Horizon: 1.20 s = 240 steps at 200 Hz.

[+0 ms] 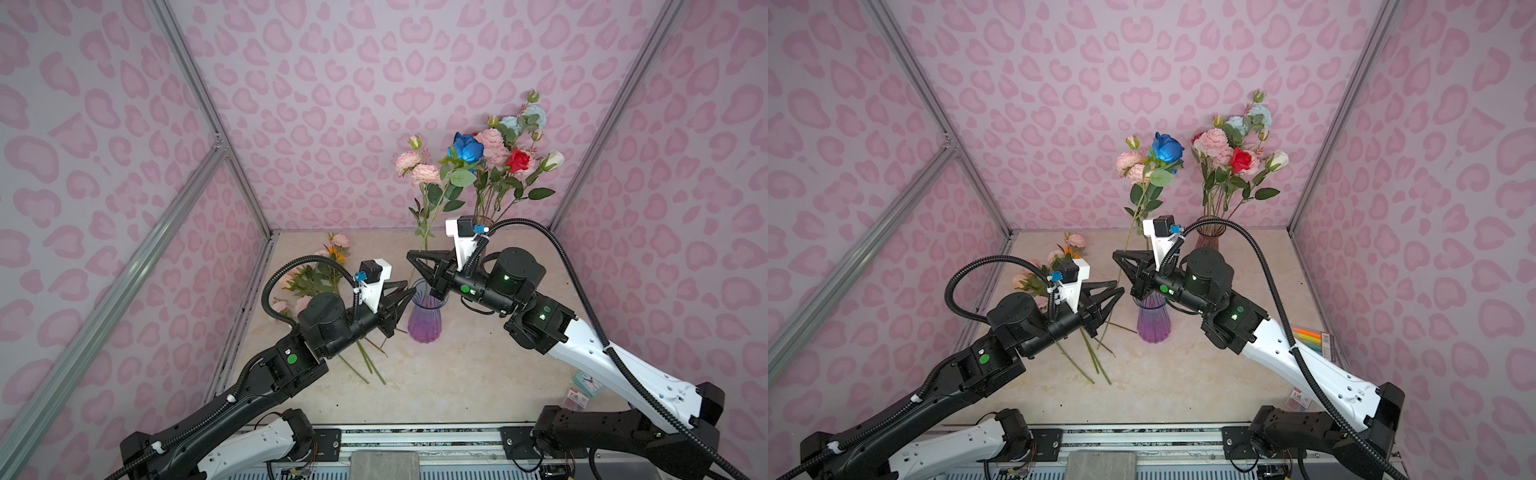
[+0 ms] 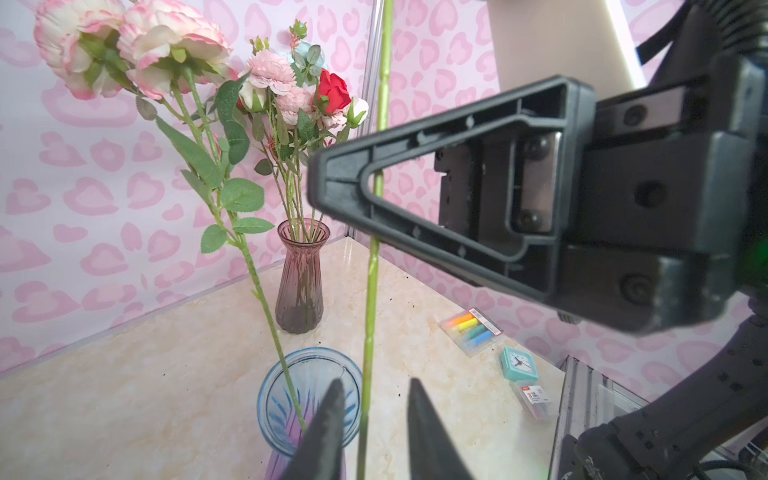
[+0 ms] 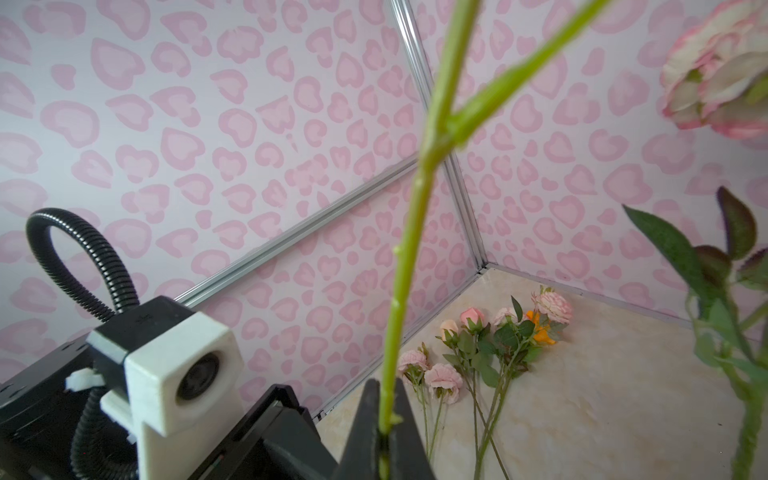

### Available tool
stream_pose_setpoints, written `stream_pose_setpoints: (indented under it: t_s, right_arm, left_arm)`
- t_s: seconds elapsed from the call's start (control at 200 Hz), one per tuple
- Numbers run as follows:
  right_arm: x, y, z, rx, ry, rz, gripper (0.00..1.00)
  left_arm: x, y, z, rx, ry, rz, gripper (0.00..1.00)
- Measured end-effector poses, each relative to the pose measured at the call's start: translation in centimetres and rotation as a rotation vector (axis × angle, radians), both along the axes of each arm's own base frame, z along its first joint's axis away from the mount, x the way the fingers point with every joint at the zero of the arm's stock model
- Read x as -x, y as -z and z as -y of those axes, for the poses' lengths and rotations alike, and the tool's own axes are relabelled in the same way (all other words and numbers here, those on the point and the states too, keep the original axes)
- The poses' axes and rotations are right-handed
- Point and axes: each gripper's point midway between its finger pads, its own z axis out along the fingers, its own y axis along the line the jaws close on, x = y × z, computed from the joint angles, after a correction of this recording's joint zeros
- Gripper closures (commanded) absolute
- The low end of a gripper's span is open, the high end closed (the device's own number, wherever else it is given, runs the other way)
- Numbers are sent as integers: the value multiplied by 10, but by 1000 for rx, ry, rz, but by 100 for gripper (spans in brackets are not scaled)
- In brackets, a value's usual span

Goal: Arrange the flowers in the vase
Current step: 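Carry the blue rose into the pink-tinted vase with right gripper while left opens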

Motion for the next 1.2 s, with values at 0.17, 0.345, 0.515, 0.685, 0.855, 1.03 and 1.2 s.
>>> stream_pose_setpoints:
  t_s: [0.17, 0.345, 0.515, 0.685, 0.855, 1.03, 1.2]
  right_arm:
    - [-5, -27, 19, 20, 105, 92, 100]
    - [-22, -57, 53, 89, 310, 219, 100]
    - [-50, -77, 84, 149, 494, 290, 100]
    - [-80, -61, 95, 219, 568, 270, 100]
    - [-98, -7, 88, 297, 544, 172, 100]
    - [-105, 53, 77, 351, 497, 64, 95]
    - [-110, 110, 70, 405, 465, -52, 89]
  left_arm:
    - [-11, 6, -37, 39, -186, -15, 36]
    - [-26, 35, -104, 104, -519, -80, 29]
    - [-23, 54, -148, 153, -695, -112, 29]
    - [-22, 58, -163, 167, -764, -123, 29]
    - [-25, 68, -168, 141, -806, -140, 29]
    - [-30, 83, -167, 108, -831, -167, 29]
    - [-33, 99, -166, 99, -848, -199, 29]
